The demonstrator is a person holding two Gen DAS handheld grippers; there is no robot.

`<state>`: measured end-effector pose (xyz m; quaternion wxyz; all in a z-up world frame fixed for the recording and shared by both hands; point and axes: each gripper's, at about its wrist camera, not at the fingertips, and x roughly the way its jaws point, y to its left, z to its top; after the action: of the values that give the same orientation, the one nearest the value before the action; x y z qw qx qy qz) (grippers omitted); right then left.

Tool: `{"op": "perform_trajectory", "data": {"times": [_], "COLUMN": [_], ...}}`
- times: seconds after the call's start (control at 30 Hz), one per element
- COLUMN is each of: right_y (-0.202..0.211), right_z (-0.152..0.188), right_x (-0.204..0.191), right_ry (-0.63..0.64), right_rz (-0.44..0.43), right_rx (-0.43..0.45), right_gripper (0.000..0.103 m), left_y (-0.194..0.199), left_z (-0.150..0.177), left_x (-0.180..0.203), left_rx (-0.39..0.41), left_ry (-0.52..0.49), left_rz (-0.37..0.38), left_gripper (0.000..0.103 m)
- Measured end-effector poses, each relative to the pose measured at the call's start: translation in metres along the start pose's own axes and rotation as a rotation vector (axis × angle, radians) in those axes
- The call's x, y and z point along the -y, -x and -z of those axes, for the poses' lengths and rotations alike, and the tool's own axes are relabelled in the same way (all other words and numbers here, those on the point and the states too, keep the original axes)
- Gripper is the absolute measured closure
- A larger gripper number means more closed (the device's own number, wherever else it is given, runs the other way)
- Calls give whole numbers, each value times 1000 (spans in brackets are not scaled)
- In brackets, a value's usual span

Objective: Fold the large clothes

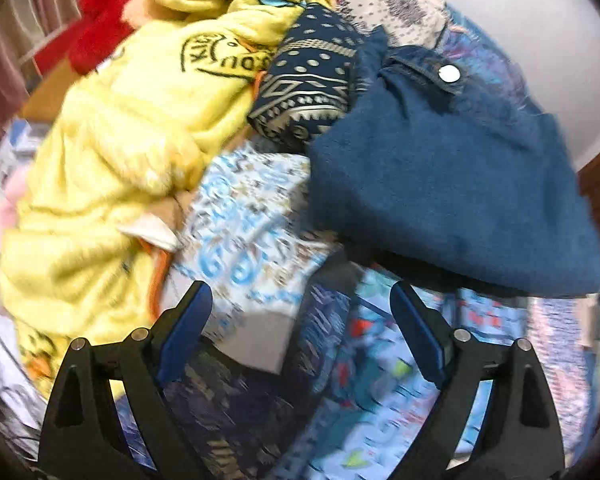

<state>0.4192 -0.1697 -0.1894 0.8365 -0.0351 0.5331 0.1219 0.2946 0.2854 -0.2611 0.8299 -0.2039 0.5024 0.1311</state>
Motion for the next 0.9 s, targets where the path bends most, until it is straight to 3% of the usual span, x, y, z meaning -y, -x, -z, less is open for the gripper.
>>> {"op": "perform_trajectory", "data": {"times": [0.13,0.33,0.43,0.5,0.63,0.9], "right_y": [13,28,29,23,11,-8], "right_z": [5,-11,-22,-30,-33,-30], "right_x": [1,-31,-50,-63,-83,-91], "right_ry": [-33,18,55,63,84,108], "right_rz": [-16,-85,-126,-180,-233,-226], "right_rx": [28,100,125,122,105,70], "right_gripper": [3,3,3,3,3,3], "left_y": [11,-2,-18,-29,-50,-63], "left_z": [5,0,-1,-2,-9,-32], "left_x": [12,29,30,27,28,39], "left_rx": [3,-64,-91,-99,-102,-40], "left_ry": [10,154,255,314,367,439], "left_rz": [99,450,560,598,620,630], "left_gripper": [12,12,13,15,34,35]}}
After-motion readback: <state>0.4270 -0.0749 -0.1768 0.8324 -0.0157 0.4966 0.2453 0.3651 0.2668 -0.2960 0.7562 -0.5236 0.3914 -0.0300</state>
